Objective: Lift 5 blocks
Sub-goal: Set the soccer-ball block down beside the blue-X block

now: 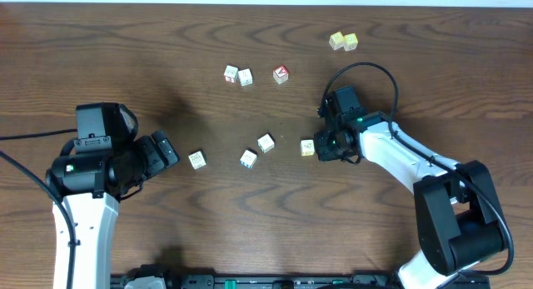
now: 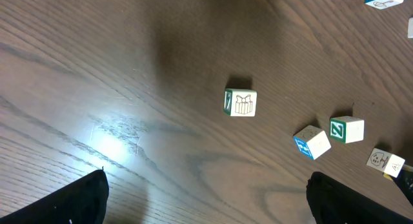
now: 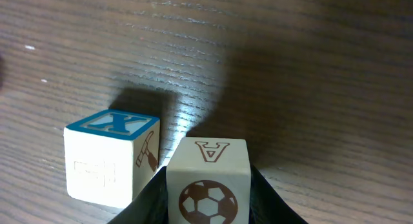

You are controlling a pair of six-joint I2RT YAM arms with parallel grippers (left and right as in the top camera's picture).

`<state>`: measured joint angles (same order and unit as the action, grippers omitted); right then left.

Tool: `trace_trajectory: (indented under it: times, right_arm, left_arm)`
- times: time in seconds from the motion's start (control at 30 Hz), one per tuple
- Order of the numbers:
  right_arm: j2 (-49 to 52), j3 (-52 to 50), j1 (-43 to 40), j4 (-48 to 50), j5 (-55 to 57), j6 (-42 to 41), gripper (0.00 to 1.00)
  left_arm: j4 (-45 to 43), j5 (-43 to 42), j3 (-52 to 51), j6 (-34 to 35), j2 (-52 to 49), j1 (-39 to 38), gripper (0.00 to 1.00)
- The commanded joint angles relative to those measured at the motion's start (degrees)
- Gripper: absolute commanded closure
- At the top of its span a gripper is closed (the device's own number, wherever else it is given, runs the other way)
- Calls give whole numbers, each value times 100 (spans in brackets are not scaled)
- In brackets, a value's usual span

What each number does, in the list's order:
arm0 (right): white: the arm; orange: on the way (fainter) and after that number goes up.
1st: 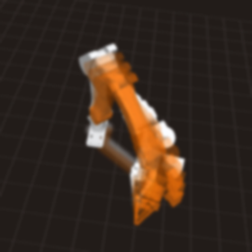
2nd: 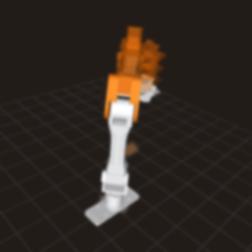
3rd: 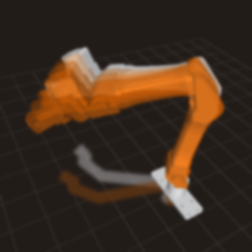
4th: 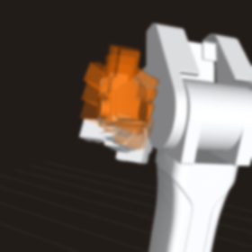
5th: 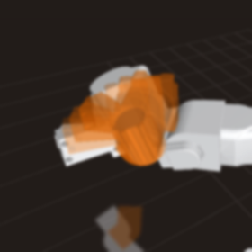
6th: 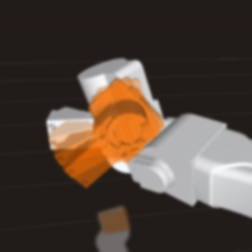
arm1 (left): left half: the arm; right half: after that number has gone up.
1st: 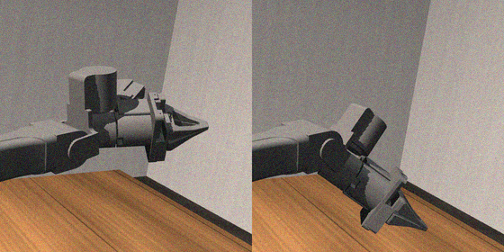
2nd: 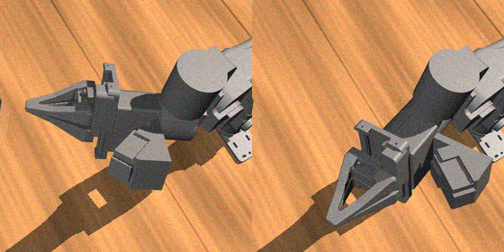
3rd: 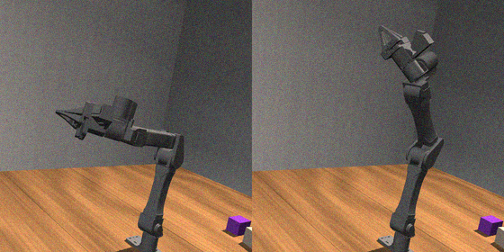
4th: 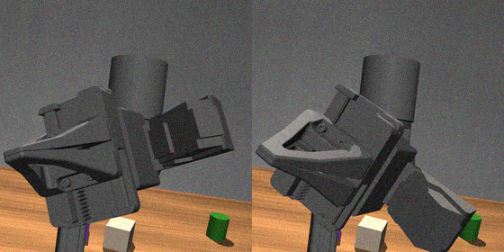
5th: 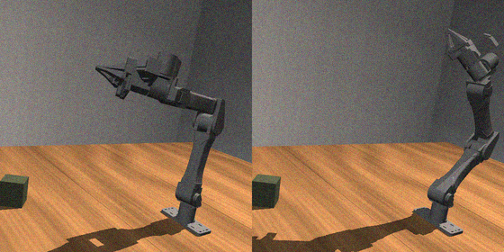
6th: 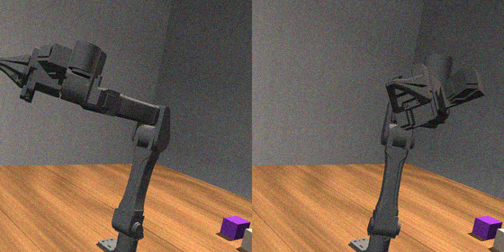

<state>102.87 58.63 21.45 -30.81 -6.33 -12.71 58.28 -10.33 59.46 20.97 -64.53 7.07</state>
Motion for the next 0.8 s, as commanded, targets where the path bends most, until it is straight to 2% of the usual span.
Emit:
trace_trajectory:
  times: [0.0, 0.2, 0.77]
  right_arm:
    - [57, 63, -42, -7, 44, -470, 78]
    - [57, 63, -42, 4, 46, -841, 79]
    - [57, 63, -37, 101, -20, -901, 76]
  left_arm:
    - [17, 52, 61, -52, -22, 24, 2]
    - [17, 52, 61, -52, -22, 24, 2]
    - [17, 52, 61, -52, -22, 24, 2]
